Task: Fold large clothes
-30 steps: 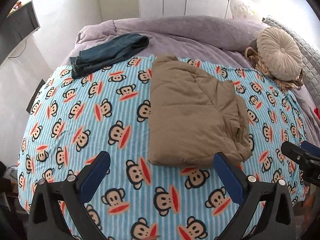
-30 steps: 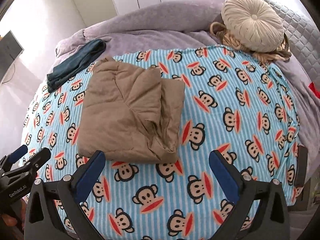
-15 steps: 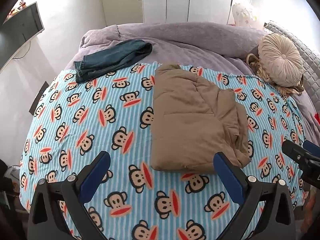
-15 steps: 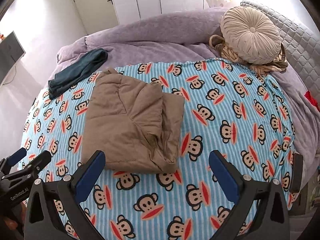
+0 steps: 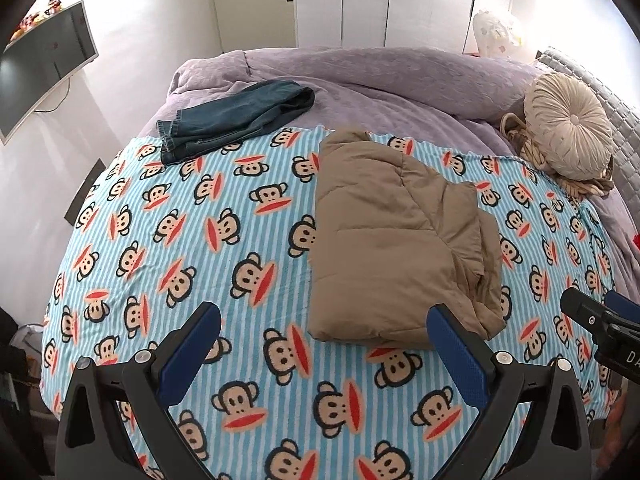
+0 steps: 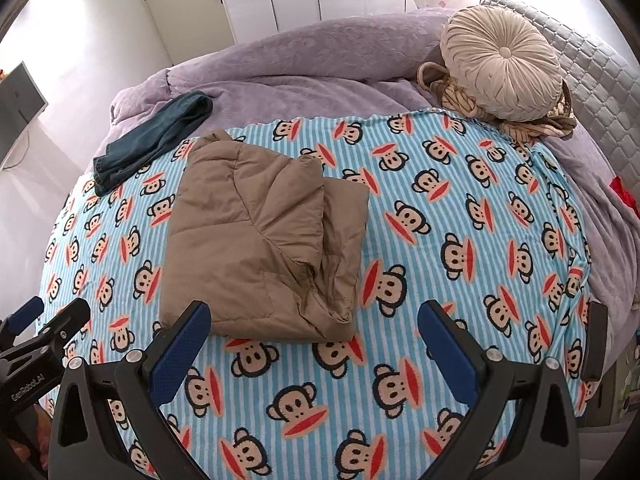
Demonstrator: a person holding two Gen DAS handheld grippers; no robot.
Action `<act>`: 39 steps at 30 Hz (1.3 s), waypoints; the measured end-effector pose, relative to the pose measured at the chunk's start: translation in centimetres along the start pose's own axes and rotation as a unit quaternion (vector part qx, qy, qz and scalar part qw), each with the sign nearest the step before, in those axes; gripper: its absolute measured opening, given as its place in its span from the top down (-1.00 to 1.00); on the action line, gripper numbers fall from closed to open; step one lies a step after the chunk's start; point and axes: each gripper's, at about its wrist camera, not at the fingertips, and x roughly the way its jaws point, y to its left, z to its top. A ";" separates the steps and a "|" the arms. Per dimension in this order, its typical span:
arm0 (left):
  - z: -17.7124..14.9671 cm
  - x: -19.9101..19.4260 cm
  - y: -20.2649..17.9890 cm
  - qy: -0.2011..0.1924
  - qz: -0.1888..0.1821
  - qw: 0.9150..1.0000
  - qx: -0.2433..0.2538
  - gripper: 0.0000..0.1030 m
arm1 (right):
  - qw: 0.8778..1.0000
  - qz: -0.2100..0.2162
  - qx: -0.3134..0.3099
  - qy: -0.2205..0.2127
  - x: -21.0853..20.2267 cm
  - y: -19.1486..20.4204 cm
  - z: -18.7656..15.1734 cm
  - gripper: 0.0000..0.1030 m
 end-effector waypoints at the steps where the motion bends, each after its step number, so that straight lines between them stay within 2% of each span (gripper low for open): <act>1: 0.0 0.0 0.0 0.000 0.001 1.000 0.000 -1.00 | 1.000 0.000 -0.001 0.000 0.0 0.0 0.0 -1.00; 39: -0.2 0.1 0.3 0.003 0.008 1.000 -0.005 -1.00 | 1.000 0.002 0.004 0.005 0.4 0.1 -0.5 -1.00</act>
